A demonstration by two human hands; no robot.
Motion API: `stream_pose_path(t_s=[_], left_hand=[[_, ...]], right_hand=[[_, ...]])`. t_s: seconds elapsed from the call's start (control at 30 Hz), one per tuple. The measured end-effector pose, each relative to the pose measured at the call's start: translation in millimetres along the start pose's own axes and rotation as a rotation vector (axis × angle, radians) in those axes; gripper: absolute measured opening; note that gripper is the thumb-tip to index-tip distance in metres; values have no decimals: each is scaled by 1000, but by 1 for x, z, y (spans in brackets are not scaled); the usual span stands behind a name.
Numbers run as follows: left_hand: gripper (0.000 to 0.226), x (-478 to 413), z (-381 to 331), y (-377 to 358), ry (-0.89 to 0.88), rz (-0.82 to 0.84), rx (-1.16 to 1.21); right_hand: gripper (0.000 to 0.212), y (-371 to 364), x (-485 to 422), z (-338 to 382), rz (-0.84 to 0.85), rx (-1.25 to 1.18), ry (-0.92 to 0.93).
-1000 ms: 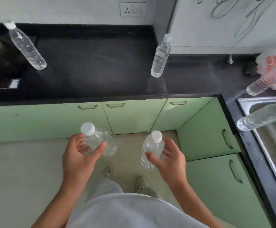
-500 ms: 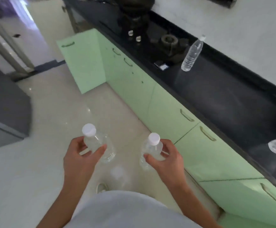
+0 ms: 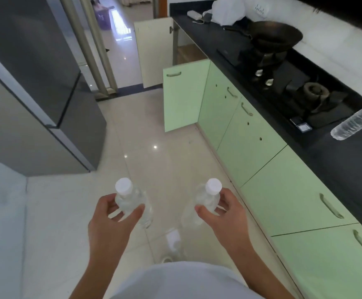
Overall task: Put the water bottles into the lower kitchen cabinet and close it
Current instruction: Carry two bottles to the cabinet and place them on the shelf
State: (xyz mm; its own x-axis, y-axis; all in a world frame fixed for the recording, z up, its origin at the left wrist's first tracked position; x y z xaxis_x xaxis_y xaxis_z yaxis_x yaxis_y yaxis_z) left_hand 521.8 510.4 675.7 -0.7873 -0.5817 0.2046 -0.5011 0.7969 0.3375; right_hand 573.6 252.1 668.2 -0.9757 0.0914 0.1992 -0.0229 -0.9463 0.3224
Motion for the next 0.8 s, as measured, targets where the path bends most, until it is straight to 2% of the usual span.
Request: stream_pose_path(t_s=[0.4,0.53,0.8], left_hand=[[49,-148,-34,-44,-5,55,-25],[49,-210,-55,-45,11,-7,-36],[49,-306,-82,-10,62,-238,-13]], right_hand=[[48,-43,-146,20,17,99,-3],[49,-80,-220,40,92,82,5],[52,-181,-344,112,331,140,123]])
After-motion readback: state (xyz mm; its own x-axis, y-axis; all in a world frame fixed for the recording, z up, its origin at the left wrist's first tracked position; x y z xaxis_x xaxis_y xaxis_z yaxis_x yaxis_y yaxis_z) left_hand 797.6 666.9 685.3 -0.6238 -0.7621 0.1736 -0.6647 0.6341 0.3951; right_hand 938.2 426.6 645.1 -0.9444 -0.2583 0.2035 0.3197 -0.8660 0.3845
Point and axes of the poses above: each hand's wrist, its own x-axis away from the middle knuckle, its own y-axis out of the back of the hand, z = x × y, the point moved 2 cm from there along -x, towards the middle knuckle, and after that the axes turned 2 degrees about x, right-handed, at the moved point
